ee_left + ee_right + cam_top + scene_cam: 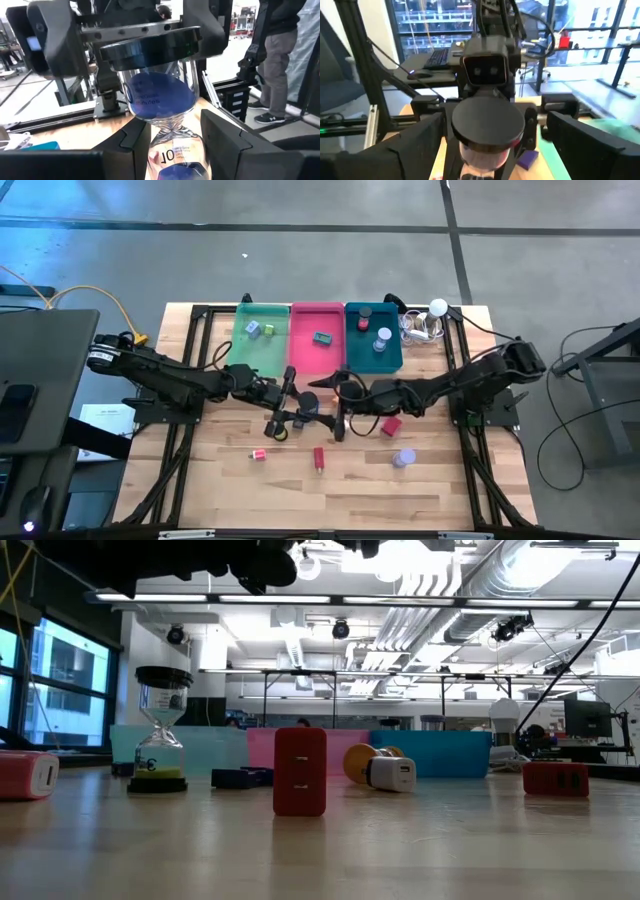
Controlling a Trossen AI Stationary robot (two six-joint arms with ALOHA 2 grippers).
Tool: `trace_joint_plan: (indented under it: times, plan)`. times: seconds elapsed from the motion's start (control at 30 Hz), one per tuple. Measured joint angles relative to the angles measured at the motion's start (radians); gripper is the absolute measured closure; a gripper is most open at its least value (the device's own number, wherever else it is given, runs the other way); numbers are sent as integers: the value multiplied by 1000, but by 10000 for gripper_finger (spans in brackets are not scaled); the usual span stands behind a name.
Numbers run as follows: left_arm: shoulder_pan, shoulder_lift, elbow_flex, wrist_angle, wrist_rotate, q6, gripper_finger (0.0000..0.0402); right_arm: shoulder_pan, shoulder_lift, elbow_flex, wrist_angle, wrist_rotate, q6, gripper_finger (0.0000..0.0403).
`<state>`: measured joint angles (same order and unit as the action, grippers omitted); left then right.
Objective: Pick & Place Office items
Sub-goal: Put the blue hourglass into the blue bin
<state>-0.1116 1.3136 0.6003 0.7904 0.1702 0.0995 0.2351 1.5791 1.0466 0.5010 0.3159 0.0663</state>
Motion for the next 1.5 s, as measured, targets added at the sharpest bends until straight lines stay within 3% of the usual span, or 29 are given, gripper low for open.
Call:
trace_joint_plan:
  times: [0.5, 0.8, 1.0, 1.33, 1.5]
  plan:
    - [0, 0, 0, 4, -63, 13, 261, -18, 1, 0, -3, -36, 9, 65]
    - [0, 0, 0, 57, -98, 9, 261, -47, 1, 0, -3, -38, 11, 108]
    - [0, 5, 0, 57, -98, 9, 261, -63, 1, 0, 4, -103, 16, 133]
    - [0, 19, 0, 60, -97, 11, 261, -68, 1, 0, -1, -143, 9, 231]
    - [0, 19, 0, 66, -98, 27, 261, -68, 1, 0, -5, -146, 16, 239]
